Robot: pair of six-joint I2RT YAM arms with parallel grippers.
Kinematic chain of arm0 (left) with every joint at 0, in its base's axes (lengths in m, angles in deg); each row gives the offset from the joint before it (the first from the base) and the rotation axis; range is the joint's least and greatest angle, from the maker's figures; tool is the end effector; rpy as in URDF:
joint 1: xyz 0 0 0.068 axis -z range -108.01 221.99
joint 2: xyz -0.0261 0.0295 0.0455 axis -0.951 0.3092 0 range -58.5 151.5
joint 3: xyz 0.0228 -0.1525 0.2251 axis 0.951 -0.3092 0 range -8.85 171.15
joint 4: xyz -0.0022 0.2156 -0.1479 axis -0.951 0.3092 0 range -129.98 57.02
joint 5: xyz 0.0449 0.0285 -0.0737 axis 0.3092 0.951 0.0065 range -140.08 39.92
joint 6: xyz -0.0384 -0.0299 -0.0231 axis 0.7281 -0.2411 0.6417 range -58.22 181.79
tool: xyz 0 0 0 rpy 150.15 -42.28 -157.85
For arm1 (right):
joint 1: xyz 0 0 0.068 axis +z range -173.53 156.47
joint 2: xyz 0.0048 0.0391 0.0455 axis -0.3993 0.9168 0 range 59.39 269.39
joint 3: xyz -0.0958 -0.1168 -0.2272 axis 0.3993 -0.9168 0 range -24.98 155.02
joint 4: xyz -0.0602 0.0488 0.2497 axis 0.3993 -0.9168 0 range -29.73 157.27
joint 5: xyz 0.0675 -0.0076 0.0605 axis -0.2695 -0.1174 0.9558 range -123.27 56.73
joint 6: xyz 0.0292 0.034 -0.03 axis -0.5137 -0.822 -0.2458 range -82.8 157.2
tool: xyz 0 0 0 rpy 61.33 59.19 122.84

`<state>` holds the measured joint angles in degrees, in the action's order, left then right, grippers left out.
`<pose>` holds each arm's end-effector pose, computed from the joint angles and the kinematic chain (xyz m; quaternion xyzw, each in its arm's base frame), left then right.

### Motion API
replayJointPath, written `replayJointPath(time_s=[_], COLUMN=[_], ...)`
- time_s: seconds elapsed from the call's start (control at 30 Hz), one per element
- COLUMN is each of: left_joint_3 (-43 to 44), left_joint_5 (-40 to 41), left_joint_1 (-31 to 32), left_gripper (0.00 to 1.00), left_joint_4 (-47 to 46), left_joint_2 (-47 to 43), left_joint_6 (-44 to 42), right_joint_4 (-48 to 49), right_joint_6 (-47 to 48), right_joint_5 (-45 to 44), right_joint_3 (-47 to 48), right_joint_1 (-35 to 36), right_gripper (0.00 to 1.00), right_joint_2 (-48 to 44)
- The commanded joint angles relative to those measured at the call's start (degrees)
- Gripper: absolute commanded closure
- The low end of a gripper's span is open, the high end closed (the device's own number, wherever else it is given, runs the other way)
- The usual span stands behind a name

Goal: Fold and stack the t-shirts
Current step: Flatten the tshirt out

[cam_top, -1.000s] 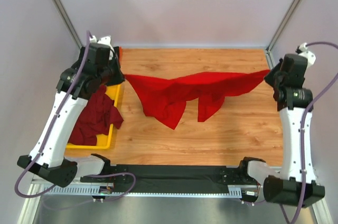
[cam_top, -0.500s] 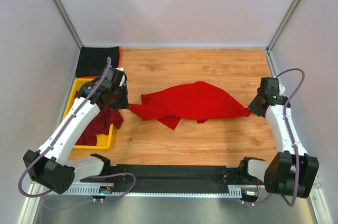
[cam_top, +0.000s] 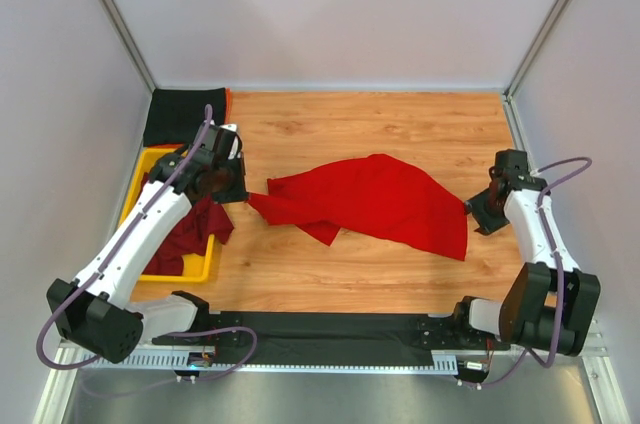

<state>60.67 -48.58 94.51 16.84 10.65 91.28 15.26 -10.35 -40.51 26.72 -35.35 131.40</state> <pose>0.2139 -0.0877 0.3305 -0.0620 0.9554 -0.1153 0.2649 0.2167 -0.0499 0.2317 0.4967 0.8520 -0.0124 0.1651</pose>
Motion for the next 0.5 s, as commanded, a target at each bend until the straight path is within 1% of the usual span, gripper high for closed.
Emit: replayJointPath(time_s=[0.0, 0.1, 0.27, 0.47], left_joint_3=[-0.61, -1.13, -3.33, -4.3], left_joint_5=[-1.15, -1.84, -4.13, -5.28], left_joint_1=[-0.02, -0.02, -0.02, -0.02], left_gripper=[1.0, 1.0, 1.0, 1.0], left_joint_4=[-2.06, -2.41, -4.78, -6.37], left_joint_2=[-1.47, -1.65, -2.35, -2.52], left_joint_6=[-0.58, -0.49, 0.12, -0.23], right_joint_4=[-2.57, -2.4, -0.81, 4.8], right_joint_6=[-11.94, -14.58, -15.47, -16.7], right_joint_5=[3.38, 3.91, -0.13, 1.53], right_joint_3=[0.68, -1.69, -8.28, -13.38], right_joint_1=[-0.14, -0.14, -0.14, -0.14], right_gripper=[0.54, 0.55, 0.58, 0.63], right_joint_2=[2.69, 2.35, -1.08, -0.2])
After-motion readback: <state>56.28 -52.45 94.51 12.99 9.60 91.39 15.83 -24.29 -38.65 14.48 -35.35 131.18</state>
